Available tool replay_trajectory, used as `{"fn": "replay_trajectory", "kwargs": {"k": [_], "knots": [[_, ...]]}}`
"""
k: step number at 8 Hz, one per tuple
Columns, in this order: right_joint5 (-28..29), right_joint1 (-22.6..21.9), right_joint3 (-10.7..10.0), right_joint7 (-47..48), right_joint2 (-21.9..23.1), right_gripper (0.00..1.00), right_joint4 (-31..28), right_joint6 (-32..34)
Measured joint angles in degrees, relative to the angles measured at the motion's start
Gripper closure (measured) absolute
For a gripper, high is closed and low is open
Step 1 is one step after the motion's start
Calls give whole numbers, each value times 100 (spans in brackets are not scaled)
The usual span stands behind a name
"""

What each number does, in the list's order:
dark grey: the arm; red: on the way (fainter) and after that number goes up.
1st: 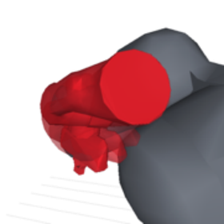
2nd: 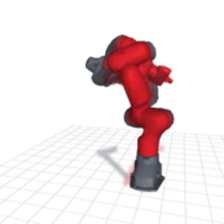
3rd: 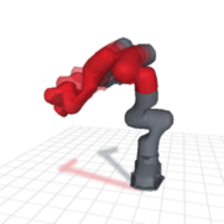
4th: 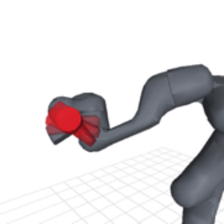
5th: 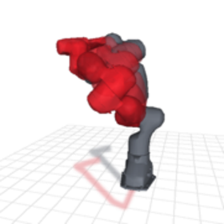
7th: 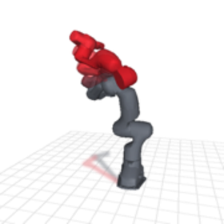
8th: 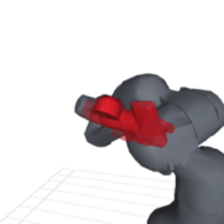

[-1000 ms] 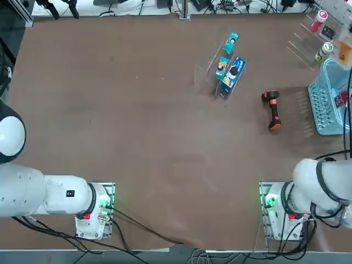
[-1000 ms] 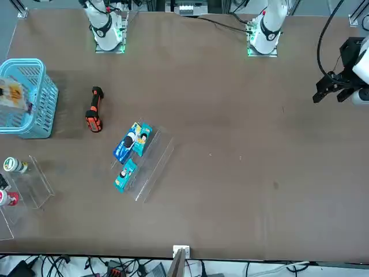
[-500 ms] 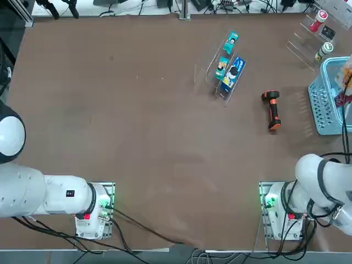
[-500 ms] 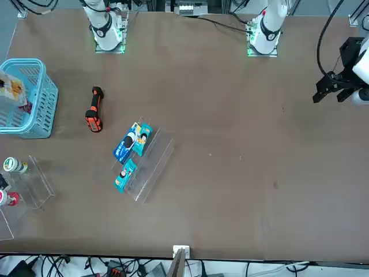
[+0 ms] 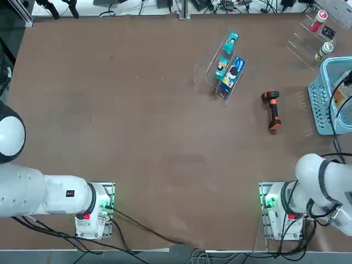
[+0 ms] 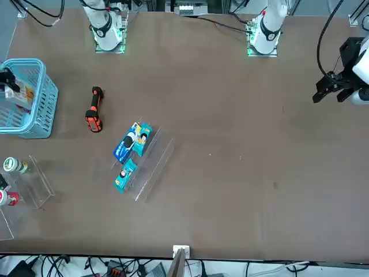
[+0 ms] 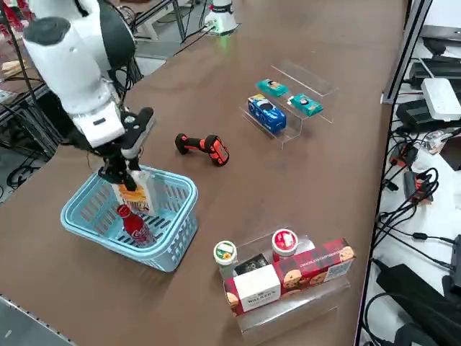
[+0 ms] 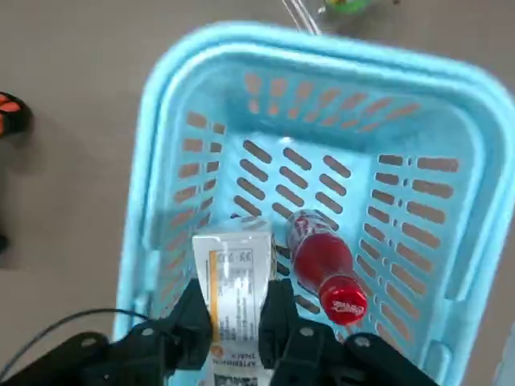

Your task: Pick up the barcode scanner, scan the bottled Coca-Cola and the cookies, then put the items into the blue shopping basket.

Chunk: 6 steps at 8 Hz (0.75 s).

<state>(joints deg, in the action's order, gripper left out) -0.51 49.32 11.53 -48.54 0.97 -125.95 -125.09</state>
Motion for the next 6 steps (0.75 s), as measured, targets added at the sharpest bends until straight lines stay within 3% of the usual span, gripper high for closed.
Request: {"fn": "replay_trajectory", "kwargs": {"k": [2,4,6], "knots": [[41,45,-9,-26,-192,68,-81,-201],[44,51,-9,-34,-435,54,-88,-344],[44,53,-5,-36,-467,15,-65,-373]]}}
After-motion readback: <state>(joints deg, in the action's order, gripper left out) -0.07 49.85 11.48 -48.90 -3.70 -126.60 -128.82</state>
